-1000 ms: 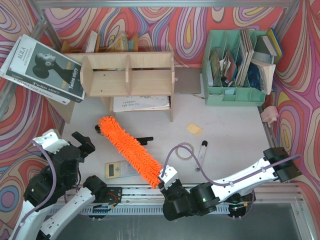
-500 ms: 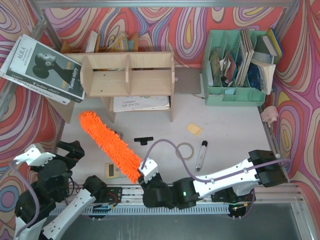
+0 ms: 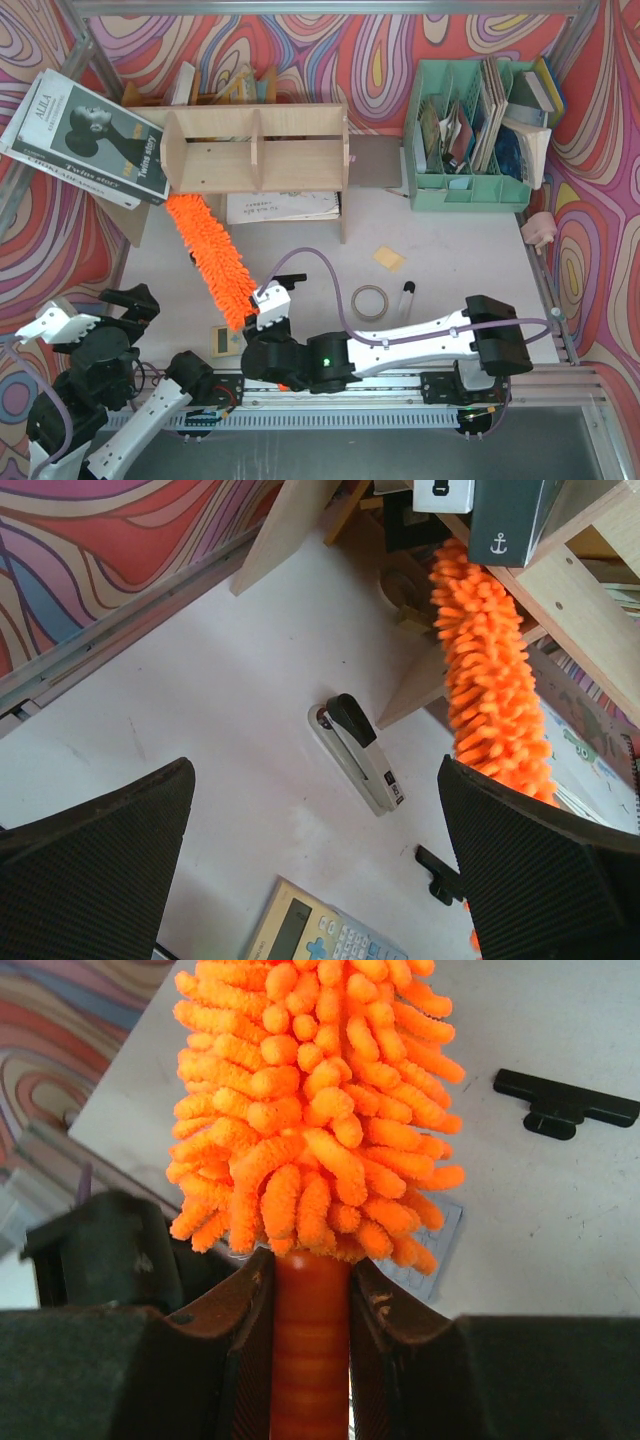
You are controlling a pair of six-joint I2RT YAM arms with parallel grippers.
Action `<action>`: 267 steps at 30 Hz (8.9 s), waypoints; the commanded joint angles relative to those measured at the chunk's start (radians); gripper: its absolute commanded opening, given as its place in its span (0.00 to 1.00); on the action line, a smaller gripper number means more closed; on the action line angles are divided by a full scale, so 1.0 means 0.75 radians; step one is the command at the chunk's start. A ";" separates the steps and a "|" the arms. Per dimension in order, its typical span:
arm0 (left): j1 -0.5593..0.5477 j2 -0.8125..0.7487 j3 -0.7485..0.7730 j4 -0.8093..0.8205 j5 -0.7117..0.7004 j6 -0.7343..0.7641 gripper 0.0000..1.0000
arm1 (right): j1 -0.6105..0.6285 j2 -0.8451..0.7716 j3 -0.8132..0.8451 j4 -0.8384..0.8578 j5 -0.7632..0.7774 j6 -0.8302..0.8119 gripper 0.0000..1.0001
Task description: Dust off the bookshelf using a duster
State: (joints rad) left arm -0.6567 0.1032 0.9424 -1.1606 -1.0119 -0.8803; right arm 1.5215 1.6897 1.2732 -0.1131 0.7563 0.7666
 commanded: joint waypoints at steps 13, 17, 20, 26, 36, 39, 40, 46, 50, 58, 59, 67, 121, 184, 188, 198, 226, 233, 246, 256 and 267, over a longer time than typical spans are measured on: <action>-0.004 -0.081 -0.021 -0.013 -0.038 -0.016 0.98 | -0.066 0.273 0.364 0.144 0.098 0.023 0.00; -0.005 -0.059 -0.018 -0.015 -0.033 -0.013 0.98 | -0.083 0.364 0.465 0.233 -0.060 -0.078 0.00; -0.006 -0.059 -0.018 -0.015 -0.032 -0.013 0.98 | -0.085 0.438 0.560 0.268 -0.129 -0.162 0.00; -0.004 -0.077 -0.019 -0.014 -0.035 -0.018 0.98 | -0.085 0.459 0.608 0.190 -0.022 -0.093 0.00; -0.005 -0.067 -0.022 -0.007 -0.031 -0.011 0.98 | -0.085 0.296 0.397 0.150 0.200 0.105 0.00; -0.004 -0.068 -0.021 -0.007 -0.031 -0.011 0.98 | -0.086 0.332 0.431 0.156 0.153 0.079 0.00; -0.004 -0.068 -0.023 -0.008 -0.031 -0.012 0.98 | -0.085 0.349 0.448 0.173 0.116 0.045 0.00; -0.004 -0.064 -0.022 -0.010 -0.033 -0.013 0.98 | -0.084 0.436 0.545 0.279 -0.168 -0.141 0.00; -0.004 -0.056 -0.022 -0.010 -0.032 -0.011 0.98 | -0.083 0.440 0.571 0.217 -0.138 -0.120 0.00; -0.005 -0.053 -0.021 -0.011 -0.032 -0.013 0.98 | -0.064 0.328 0.461 0.174 0.066 0.080 0.00; -0.004 -0.054 -0.019 -0.011 -0.033 -0.013 0.98 | -0.053 0.338 0.478 0.171 0.100 0.078 0.00; -0.005 -0.069 -0.023 -0.008 -0.030 -0.013 0.98 | 0.061 0.594 0.890 -0.189 0.445 0.183 0.00; -0.004 -0.084 -0.028 0.000 -0.024 -0.008 0.98 | -0.019 0.546 0.772 -0.640 0.354 0.652 0.00; -0.004 -0.088 -0.021 -0.021 -0.045 -0.027 0.98 | -0.031 0.428 0.552 0.105 0.319 0.035 0.00; -0.005 -0.086 -0.021 -0.019 -0.045 -0.026 0.98 | -0.041 0.423 0.543 0.083 0.339 0.062 0.00; -0.005 -0.083 -0.021 -0.021 -0.046 -0.027 0.98 | -0.049 0.553 0.659 0.352 0.006 -0.226 0.00; -0.004 -0.071 -0.020 -0.027 -0.052 -0.030 0.98 | -0.078 0.640 0.572 -0.009 -0.207 -0.105 0.00; -0.005 -0.053 -0.016 -0.029 -0.056 -0.029 0.98 | -0.084 0.580 0.592 0.107 -0.154 -0.235 0.00; -0.004 -0.048 -0.017 -0.032 -0.057 -0.031 0.98 | -0.109 0.530 0.485 0.164 -0.173 -0.234 0.00; -0.004 -0.062 -0.016 -0.036 -0.059 -0.036 0.98 | -0.146 0.648 0.506 0.042 -0.262 -0.169 0.00; -0.005 -0.061 -0.015 -0.036 -0.059 -0.036 0.98 | -0.156 0.538 0.570 0.152 -0.173 -0.296 0.00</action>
State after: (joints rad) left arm -0.6567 0.0605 0.9325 -1.1625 -1.0267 -0.9020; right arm 1.4067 2.1826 1.6371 -0.0864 0.5552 0.6083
